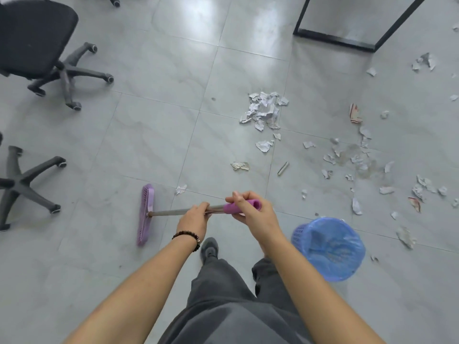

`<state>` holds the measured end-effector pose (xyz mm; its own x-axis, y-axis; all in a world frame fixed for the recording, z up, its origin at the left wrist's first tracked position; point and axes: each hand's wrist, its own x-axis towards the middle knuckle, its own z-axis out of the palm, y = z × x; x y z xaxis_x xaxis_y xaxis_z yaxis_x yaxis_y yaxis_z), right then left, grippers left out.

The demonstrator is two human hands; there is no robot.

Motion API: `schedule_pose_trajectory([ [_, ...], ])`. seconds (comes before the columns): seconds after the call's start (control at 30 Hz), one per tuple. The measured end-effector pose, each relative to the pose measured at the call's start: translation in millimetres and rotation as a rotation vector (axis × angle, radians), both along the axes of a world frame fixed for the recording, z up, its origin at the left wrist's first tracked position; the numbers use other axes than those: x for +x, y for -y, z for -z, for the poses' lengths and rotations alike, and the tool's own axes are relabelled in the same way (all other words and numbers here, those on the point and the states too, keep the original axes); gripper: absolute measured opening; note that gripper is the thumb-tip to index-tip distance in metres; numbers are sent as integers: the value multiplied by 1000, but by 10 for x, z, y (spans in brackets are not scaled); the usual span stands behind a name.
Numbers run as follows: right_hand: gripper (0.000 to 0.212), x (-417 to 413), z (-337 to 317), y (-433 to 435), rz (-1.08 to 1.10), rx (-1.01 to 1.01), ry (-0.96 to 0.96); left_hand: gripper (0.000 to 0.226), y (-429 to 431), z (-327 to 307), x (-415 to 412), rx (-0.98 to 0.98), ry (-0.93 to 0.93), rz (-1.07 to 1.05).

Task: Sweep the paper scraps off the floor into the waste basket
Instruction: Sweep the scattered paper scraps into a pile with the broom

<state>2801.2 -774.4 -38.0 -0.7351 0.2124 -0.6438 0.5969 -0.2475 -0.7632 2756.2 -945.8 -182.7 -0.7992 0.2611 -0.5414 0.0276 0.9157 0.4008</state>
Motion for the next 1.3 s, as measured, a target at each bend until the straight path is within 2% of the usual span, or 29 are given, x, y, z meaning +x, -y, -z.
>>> schedule_pose_trajectory([
  [0.2, 33, 414, -175, -1123, 109, 142, -34, 25, -1216, -88, 324, 145, -91, 87],
  [0.47, 34, 1394, -660, -3315, 300, 335, -71, 26, -3682, -434, 1117, 318, -87, 313],
  [0.67, 33, 1691, -1016, -4031, 342, 493, -154, 20, -4695, -839, 1378, 352, -85, 436],
  [0.8, 44, 1611, -1234, -4180, 273, 515, -220, 17, -4850, -1128, 1226, 321, -173, 490],
  [0.93, 44, 1424, -1390, -4287, 300, 404, -294, 20, -4793, -1329, 958, 256, -291, 509],
  [1.07, 41, 1124, -1282, -4145, 277, 243, -290, 24, -4415, -1326, 625, 212, -319, 413],
  [1.3, 29, 518, -635, -3312, 201, -1, -224, 28, -3438, -862, 28, 108, -226, 115],
])
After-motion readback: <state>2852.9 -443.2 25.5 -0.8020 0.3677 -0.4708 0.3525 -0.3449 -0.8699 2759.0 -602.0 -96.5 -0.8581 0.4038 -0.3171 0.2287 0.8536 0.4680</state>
